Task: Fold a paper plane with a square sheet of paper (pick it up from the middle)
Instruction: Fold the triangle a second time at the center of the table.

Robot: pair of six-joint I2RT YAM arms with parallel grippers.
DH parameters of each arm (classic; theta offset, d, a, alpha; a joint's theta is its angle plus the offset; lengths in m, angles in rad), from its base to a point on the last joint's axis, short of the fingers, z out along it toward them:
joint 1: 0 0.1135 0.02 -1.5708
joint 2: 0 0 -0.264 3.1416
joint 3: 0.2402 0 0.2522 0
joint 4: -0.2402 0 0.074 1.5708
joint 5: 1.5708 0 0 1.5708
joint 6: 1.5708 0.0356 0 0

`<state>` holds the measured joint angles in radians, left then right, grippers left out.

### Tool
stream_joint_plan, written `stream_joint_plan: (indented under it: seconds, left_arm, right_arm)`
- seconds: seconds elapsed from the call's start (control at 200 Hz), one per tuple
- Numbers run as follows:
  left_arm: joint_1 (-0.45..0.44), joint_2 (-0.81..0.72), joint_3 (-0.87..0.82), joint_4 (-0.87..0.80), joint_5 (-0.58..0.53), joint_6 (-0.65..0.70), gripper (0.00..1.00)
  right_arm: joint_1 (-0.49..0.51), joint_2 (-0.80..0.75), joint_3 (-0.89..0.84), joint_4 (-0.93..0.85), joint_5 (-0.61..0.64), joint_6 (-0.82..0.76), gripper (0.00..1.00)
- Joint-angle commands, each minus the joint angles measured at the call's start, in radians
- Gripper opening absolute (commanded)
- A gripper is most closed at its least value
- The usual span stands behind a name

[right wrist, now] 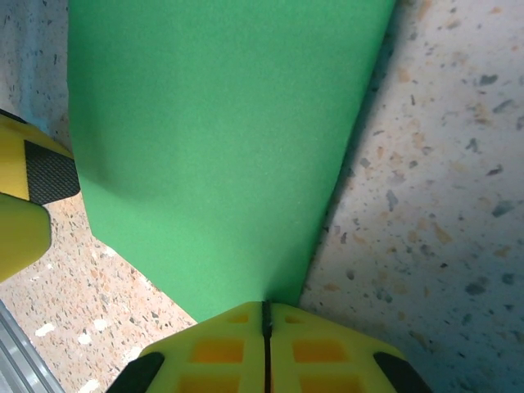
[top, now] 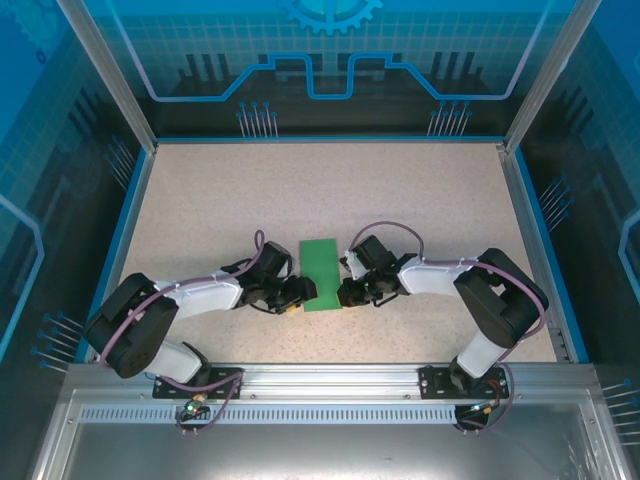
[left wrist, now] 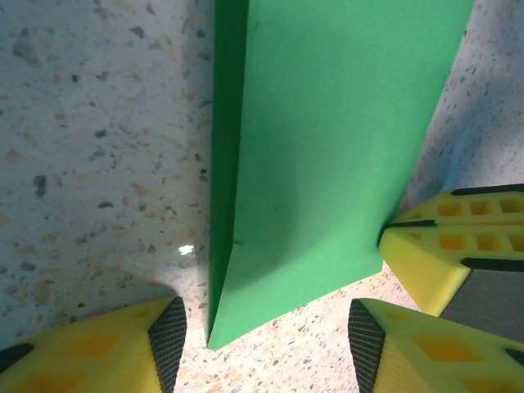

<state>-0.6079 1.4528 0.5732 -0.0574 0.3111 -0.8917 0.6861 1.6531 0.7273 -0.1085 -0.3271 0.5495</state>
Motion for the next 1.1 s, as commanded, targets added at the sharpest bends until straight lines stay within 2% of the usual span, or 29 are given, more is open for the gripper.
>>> stream_joint_plan:
  seconds: [0.0, 0.49, 1.095]
  left_arm:
    - [-0.012, 0.015, 0.019, 0.028, 0.005, -0.001, 0.57]
    - [-0.012, 0.017, 0.085, -0.015, 0.013, 0.017, 0.47]
    - [-0.012, -0.028, 0.132, -0.075, 0.030, 0.048, 0.47]
  right_arm:
    - [-0.007, 0.032, -0.043, -0.030, 0.036, -0.003, 0.07]
    - [-0.013, 0.039, -0.056, -0.005, 0.019, 0.000, 0.07]
    - [-0.014, 0.058, -0.050, 0.013, 0.002, 0.003, 0.07]
